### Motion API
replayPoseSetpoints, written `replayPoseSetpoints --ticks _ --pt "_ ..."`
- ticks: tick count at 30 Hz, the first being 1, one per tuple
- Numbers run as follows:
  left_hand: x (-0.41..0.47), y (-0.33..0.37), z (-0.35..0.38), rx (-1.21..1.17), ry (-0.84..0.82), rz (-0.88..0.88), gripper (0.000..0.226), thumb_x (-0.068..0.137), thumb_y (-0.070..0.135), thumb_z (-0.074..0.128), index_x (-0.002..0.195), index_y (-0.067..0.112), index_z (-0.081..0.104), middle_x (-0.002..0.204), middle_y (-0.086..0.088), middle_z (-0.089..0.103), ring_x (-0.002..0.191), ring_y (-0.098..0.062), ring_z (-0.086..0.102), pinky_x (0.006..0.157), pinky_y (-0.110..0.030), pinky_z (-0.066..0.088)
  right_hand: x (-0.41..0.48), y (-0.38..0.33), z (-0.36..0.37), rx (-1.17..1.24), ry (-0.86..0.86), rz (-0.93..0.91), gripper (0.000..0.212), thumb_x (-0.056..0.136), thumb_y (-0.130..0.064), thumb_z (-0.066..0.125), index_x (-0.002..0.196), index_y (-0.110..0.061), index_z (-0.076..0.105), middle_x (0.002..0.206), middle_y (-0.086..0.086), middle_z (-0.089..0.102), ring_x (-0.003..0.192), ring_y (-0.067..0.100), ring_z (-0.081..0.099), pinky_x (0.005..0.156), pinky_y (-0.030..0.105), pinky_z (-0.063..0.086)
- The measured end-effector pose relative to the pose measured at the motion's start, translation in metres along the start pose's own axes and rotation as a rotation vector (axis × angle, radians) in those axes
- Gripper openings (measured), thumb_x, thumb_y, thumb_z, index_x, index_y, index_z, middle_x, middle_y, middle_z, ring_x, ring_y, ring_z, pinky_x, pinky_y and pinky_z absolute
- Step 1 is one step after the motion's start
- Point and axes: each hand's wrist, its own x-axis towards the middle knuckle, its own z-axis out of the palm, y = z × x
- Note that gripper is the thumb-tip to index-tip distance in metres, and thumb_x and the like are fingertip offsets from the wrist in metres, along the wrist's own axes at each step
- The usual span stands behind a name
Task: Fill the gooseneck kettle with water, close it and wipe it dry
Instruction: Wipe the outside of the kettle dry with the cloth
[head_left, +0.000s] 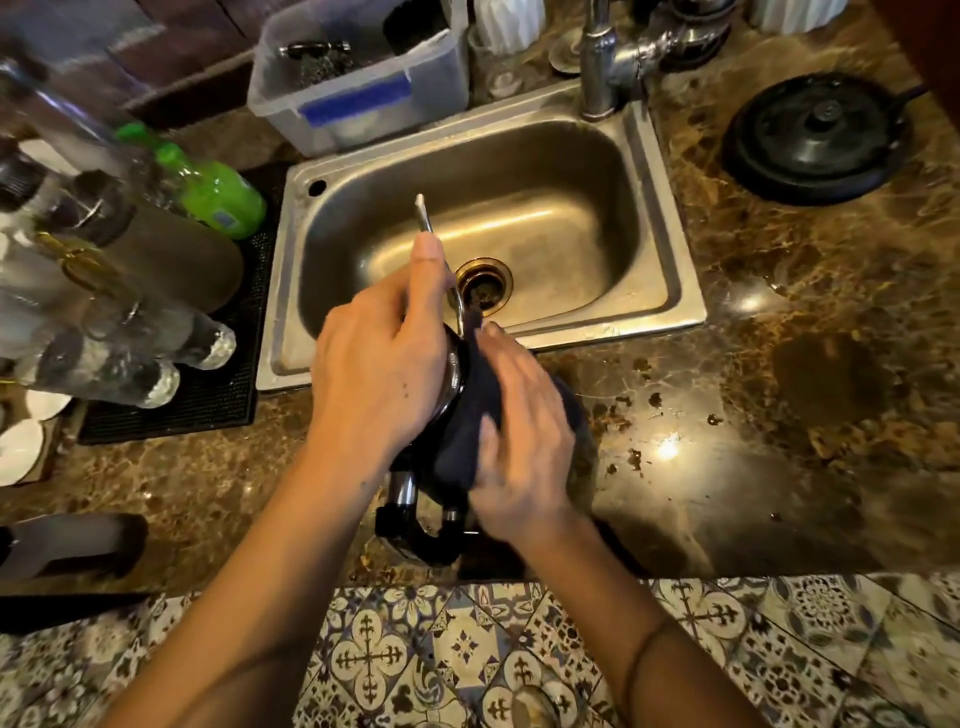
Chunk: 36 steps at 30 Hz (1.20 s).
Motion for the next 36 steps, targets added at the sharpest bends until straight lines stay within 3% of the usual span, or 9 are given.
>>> replayPoseSetpoints --ticks 5,8,12,15,17,25,30,33,36 --pt "-0.004 0.002 -0.003 0.021 0.015 0.003 0.070 0.097 0.068 0.014 0.097 0.033 0.075 0.107 0.005 0.076 0.112 -0.024 0.063 0.094 -0.043 0.043 0.075 0.011 -0.014 0.010 -0.445 0.211 0.035 0.100 -0.033 0.035 0.090 -0.032 0.069 0.090 -0.002 0.072 0.087 0.026 0.063 0.074 0.029 0.036" --pt "-0.003 0.005 -0.001 0.036 0.020 -0.009 0.072 0.100 0.066 0.015 0.094 0.025 0.074 0.099 0.002 0.075 0.106 -0.025 0.062 0.086 -0.042 0.041 0.091 0.013 -0.016 0.097 -0.444 0.300 0.042 0.095 -0.041 0.038 0.060 -0.043 0.063 0.062 -0.012 0.061 0.066 0.013 0.053 0.066 0.031 0.037" --pt "-0.003 0.002 -0.003 0.037 0.019 -0.020 0.072 0.100 0.067 0.013 0.096 0.029 0.074 0.111 0.002 0.076 0.118 -0.028 0.060 0.095 -0.045 0.039 0.047 0.014 -0.010 -0.128 -0.274 0.136 0.035 0.105 -0.020 0.034 0.119 -0.008 0.064 0.111 0.016 0.070 0.101 0.034 0.066 0.084 0.035 0.048" --pt "-0.003 0.000 -0.002 -0.001 0.018 -0.030 0.077 0.096 0.070 0.008 0.102 0.034 0.075 0.119 0.006 0.075 0.123 -0.024 0.060 0.104 -0.048 0.040 -0.001 0.004 0.002 0.032 -0.066 0.319 0.043 0.110 -0.028 0.027 0.149 -0.021 0.042 0.152 -0.001 0.048 0.141 0.008 0.042 0.117 0.033 0.034" --pt "-0.002 -0.001 -0.002 -0.025 0.019 -0.022 0.081 0.092 0.072 0.004 0.104 0.037 0.076 0.119 0.006 0.075 0.123 -0.023 0.060 0.108 -0.052 0.039 -0.035 -0.005 0.011 0.048 0.031 0.285 0.049 0.108 -0.035 0.022 0.157 -0.027 0.020 0.165 0.002 0.025 0.152 0.014 0.022 0.123 0.045 0.024" --pt "-0.002 -0.003 -0.003 -0.043 -0.004 0.002 0.079 0.094 0.071 0.006 0.099 0.034 0.075 0.115 0.002 0.076 0.120 -0.024 0.062 0.105 -0.055 0.041 -0.041 -0.003 0.017 0.071 0.099 0.290 0.047 0.107 -0.027 0.024 0.154 -0.023 0.024 0.162 0.007 0.027 0.153 0.019 0.022 0.122 0.049 0.024" --pt "-0.001 -0.002 -0.003 -0.068 0.005 0.010 0.087 0.088 0.073 0.001 0.103 0.033 0.076 0.118 0.004 0.076 0.122 -0.022 0.061 0.109 -0.053 0.038 0.055 0.008 -0.014 0.034 -0.389 0.379 0.051 0.100 -0.041 0.024 0.120 -0.013 0.063 0.126 0.013 0.063 0.119 0.027 0.057 0.101 0.044 0.044" --pt "-0.002 -0.001 -0.004 -0.081 0.013 0.001 0.087 0.088 0.073 0.001 0.103 0.033 0.077 0.117 0.004 0.076 0.121 -0.021 0.062 0.108 -0.052 0.039 0.092 0.003 -0.015 0.007 -0.575 0.338 0.038 0.094 -0.039 0.030 0.095 -0.017 0.062 0.110 0.021 0.064 0.105 0.034 0.058 0.089 0.045 0.045" --pt "-0.002 0.000 -0.003 -0.102 0.013 -0.019 0.089 0.086 0.075 0.000 0.102 0.033 0.077 0.117 0.005 0.076 0.122 -0.020 0.062 0.109 -0.051 0.039 0.068 0.006 -0.014 -0.139 -0.485 0.235 0.042 0.099 -0.025 0.031 0.123 -0.007 0.060 0.122 0.020 0.064 0.112 0.035 0.060 0.095 0.040 0.046"
